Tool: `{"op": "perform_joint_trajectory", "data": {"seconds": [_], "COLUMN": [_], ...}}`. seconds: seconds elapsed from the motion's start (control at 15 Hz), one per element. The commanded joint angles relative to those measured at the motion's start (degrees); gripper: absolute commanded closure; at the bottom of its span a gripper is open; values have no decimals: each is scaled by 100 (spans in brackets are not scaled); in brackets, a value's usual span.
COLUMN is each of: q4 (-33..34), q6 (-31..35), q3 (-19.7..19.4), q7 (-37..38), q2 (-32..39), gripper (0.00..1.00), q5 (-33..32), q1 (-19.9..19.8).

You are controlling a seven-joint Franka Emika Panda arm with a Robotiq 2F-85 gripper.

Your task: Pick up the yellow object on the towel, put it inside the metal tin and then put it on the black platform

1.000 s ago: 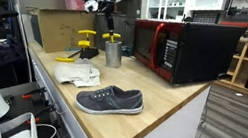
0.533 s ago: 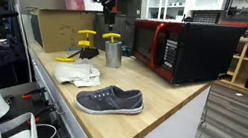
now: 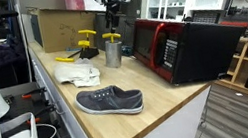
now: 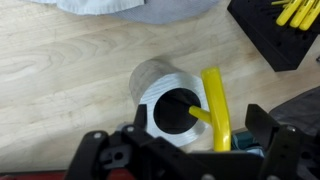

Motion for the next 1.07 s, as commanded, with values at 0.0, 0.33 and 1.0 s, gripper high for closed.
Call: {"op": "perform_joint_trajectory", "data": {"seconds": [0.0,0.33,1.0], "q4": [786,1530,2102], "q6": [-439,-950,-1573], "q3": [112,228,281], "q7": [158,251,265], "q2": [507,1015,1604], "gripper": [0,0,0], "q5": [-371,-865,-1324], "q1": [131,334,510]}}
